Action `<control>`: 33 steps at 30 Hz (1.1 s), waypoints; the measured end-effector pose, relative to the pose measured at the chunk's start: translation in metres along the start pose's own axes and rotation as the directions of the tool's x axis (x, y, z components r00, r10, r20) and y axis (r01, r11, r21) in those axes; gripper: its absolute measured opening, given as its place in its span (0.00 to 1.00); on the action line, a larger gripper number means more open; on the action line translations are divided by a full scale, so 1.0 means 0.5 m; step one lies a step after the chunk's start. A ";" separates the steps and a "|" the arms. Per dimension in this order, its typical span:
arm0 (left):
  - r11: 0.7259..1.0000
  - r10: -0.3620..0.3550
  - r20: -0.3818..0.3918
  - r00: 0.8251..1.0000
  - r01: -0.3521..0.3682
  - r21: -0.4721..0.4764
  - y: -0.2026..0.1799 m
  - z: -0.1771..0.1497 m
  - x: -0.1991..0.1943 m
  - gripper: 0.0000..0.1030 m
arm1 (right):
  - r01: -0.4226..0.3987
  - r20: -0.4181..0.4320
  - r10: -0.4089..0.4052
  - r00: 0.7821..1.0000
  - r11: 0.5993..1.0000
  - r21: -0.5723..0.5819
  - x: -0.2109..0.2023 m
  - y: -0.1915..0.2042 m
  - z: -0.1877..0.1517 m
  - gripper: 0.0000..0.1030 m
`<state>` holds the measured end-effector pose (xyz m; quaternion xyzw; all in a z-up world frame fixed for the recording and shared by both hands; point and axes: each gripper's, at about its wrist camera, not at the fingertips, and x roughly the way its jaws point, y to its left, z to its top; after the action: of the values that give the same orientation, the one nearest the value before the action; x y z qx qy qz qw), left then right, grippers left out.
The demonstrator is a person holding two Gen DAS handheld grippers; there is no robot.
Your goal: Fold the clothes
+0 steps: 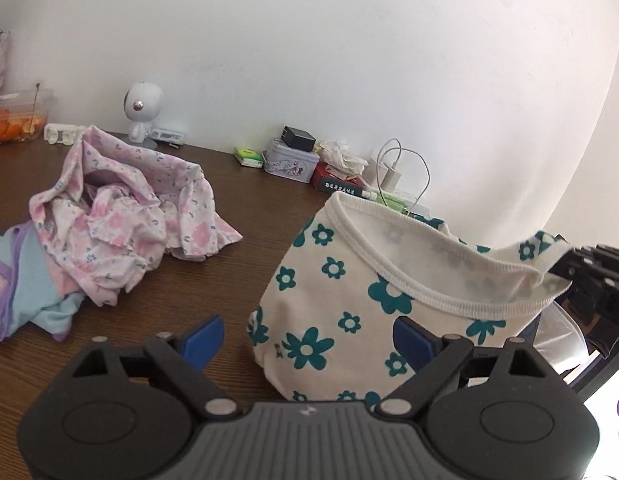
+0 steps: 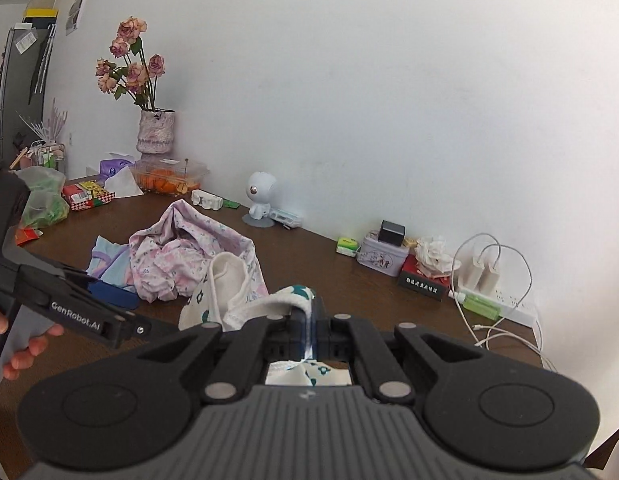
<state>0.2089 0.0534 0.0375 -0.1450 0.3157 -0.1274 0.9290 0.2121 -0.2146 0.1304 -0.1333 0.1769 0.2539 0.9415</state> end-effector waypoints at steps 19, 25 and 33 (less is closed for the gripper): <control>0.971 0.234 0.022 0.972 -0.234 0.048 -0.046 0.009 -0.014 0.83 | -0.050 0.048 0.052 0.997 0.997 -0.056 -0.093 0.090 -0.142 0.02; 0.964 0.259 -0.069 0.963 -0.254 0.073 -0.032 -0.015 -0.004 0.48 | -0.020 0.057 0.023 0.998 0.999 -0.045 -0.103 0.101 -0.159 0.02; 0.974 0.213 -0.215 0.953 -0.190 0.124 -0.024 -0.136 -0.009 0.24 | 0.039 -0.053 -0.038 0.998 0.999 0.021 -0.092 0.102 -0.229 0.03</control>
<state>0.1610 0.0308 -0.0074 -0.0488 0.4262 -0.0636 0.9011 0.1178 -0.2308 0.0372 -0.1329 0.2017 0.2302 0.9427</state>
